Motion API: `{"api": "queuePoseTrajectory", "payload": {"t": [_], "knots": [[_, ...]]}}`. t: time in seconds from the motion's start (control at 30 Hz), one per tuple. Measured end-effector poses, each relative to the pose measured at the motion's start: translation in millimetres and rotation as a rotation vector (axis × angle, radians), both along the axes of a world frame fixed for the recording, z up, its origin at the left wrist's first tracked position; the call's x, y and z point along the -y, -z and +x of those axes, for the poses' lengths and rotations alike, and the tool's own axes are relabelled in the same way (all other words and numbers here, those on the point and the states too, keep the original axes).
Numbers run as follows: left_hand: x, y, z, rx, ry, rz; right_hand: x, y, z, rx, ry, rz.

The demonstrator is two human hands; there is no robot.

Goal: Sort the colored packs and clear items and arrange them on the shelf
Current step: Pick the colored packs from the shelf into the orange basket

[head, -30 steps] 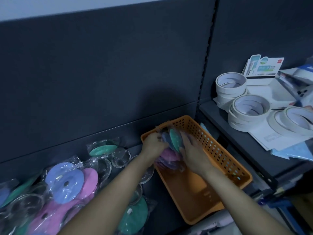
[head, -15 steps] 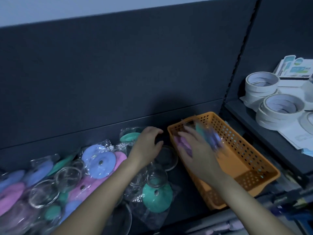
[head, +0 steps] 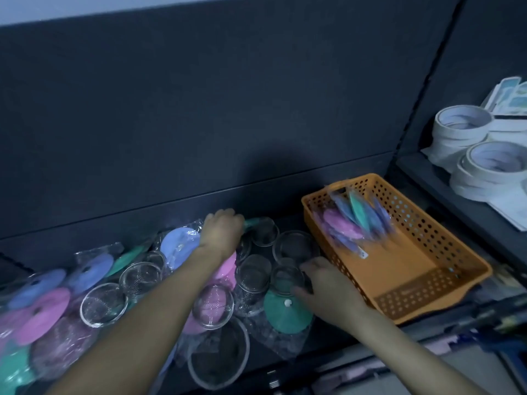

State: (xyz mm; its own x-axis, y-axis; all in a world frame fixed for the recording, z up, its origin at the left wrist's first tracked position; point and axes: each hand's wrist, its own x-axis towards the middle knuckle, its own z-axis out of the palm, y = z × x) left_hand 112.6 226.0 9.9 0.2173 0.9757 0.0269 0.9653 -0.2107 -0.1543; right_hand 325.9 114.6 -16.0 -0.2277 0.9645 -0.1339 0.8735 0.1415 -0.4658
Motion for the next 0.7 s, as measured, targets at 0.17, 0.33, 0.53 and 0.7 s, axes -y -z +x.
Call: {"api": "queuePoseTrajectory", "payload": {"t": [0.17,0.33,0.53,0.7], "knots": [[10,0,-8,0.196,0.017,0.129,9,16,-15,0.296,0.02,-0.207],[23,-18,-36,0.472,-0.011,0.23,10,22,-28,0.319,0.081,-0.16],[39,-18,-79,0.991,-0.238,0.293,1,20,-31,0.246,0.207,-0.212],[35,-6,-96,1.291,-0.62,0.137,-8,12,-27,0.081,0.302,-0.193]]}}
